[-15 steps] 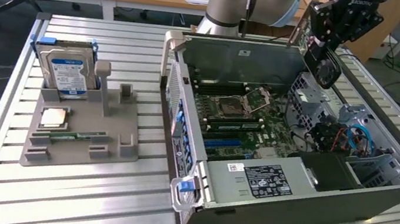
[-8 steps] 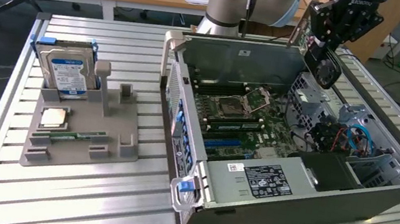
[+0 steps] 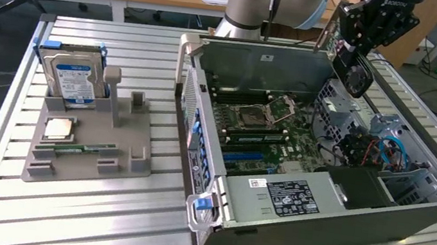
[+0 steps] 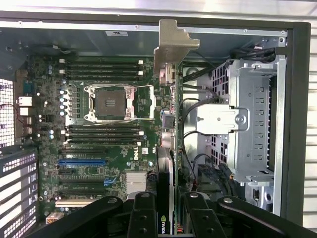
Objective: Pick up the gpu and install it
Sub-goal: 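Insert the gpu into the slot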
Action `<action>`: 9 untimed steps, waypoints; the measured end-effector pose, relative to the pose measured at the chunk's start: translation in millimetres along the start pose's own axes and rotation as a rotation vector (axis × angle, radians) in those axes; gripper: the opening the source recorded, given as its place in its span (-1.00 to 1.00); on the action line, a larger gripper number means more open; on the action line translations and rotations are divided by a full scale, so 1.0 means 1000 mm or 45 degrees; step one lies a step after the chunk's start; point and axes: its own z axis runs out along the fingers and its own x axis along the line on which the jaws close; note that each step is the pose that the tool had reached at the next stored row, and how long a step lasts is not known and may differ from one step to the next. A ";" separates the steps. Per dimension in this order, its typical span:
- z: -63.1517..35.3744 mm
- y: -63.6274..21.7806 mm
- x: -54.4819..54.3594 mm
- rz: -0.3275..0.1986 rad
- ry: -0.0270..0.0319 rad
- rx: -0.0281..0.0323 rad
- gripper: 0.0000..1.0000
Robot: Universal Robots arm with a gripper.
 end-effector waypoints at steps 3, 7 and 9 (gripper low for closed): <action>0.0000 0.0000 0.000 0.000 0.0000 0.0000 -0.48; 0.0000 0.0000 0.000 -0.001 0.0001 0.0000 -0.48; 0.0000 0.0000 0.000 -0.004 0.0002 -0.0001 -0.48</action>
